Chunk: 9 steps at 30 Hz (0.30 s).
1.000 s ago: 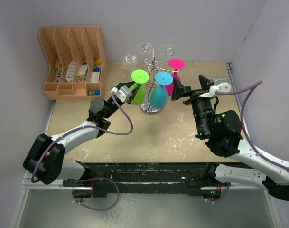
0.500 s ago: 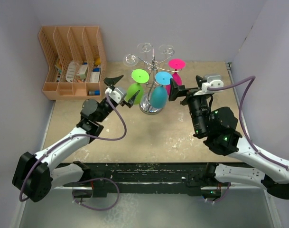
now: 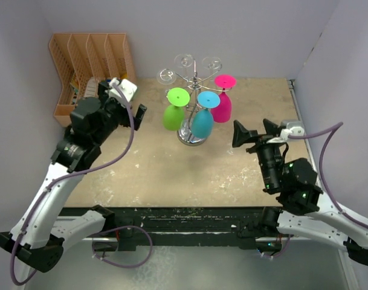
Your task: Place the wine glass upside down on the wine glass rack
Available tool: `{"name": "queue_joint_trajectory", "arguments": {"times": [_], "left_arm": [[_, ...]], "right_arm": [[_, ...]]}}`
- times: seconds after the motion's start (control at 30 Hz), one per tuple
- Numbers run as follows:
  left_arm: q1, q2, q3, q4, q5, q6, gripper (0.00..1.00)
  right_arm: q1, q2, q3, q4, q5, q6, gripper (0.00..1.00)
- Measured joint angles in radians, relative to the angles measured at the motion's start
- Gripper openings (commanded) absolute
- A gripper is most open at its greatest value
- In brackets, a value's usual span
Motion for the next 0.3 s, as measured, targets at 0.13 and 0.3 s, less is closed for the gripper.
{"name": "queue_joint_trajectory", "arguments": {"times": [0.13,0.3], "left_arm": [[0.0,0.031,0.204,-0.197,-0.076,-0.048,0.99],[0.0,0.116,0.362,-0.35,-0.177,-0.078,0.99]], "right_arm": [[0.0,-0.084,-0.191,0.024,-0.001,0.075,1.0],[0.0,-0.046,-0.281,0.016,0.022,0.121,1.0]]}}
